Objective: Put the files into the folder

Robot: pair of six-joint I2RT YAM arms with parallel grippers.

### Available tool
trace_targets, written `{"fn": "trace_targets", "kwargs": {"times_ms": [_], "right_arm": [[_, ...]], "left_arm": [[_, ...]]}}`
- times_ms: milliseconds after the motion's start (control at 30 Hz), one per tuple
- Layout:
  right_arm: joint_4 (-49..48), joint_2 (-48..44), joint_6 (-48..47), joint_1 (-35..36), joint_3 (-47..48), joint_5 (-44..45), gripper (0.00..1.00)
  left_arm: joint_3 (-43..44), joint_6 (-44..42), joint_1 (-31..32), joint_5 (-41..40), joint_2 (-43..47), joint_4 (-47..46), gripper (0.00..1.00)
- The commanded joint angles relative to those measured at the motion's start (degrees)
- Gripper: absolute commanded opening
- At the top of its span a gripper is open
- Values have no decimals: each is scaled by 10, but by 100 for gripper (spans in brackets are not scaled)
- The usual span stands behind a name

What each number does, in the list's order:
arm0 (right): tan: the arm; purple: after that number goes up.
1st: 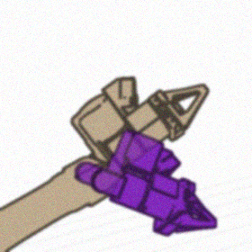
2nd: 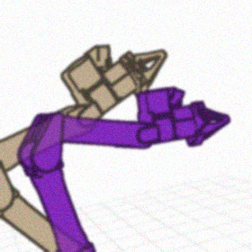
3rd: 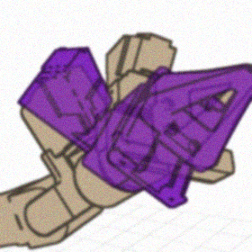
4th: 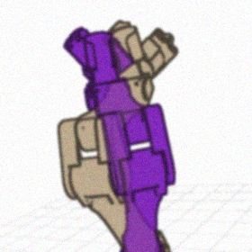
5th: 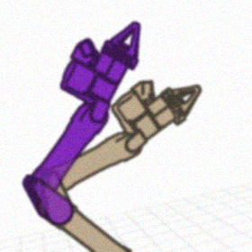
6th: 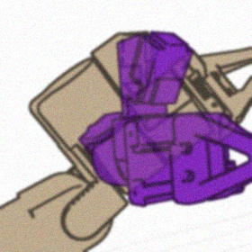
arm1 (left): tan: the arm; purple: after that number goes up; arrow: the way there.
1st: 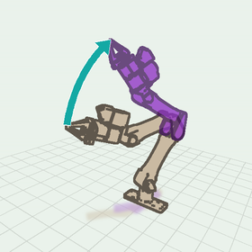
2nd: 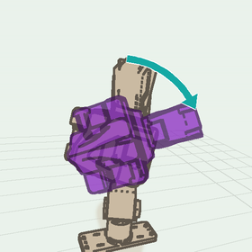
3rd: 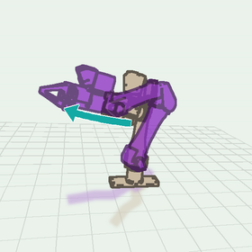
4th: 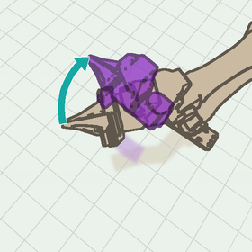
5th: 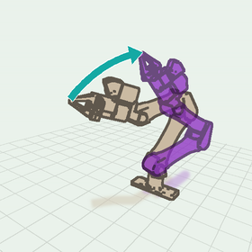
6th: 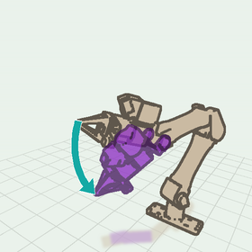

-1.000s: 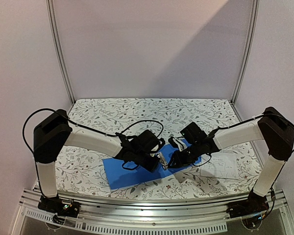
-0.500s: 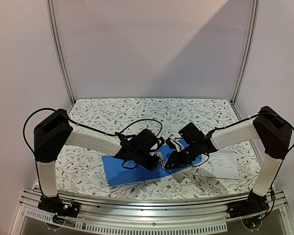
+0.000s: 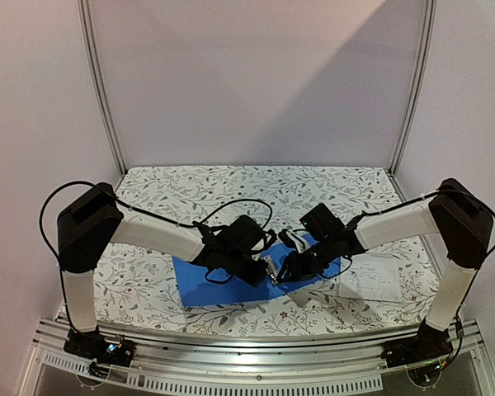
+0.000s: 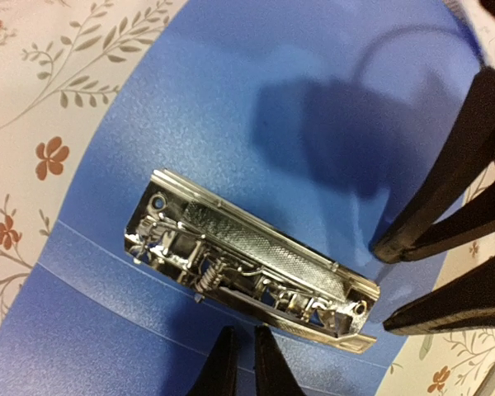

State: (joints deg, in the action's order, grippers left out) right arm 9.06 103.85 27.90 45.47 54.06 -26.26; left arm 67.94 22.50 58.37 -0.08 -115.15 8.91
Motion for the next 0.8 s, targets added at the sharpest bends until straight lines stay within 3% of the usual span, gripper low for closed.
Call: {"fn": "trace_targets", "kwargs": {"times_ms": [0,333,767], "right_arm": [[40,-41,-17,4,17,42,28],[1,-28,-8,4,25,-29,22],[13,15,-12,5,37,-45,18]], "left_arm": [[-23,1,-12,28,-48,81,10],[-16,15,-14,42,-45,86,9],[-18,18,-13,46,-45,81,9]]}}
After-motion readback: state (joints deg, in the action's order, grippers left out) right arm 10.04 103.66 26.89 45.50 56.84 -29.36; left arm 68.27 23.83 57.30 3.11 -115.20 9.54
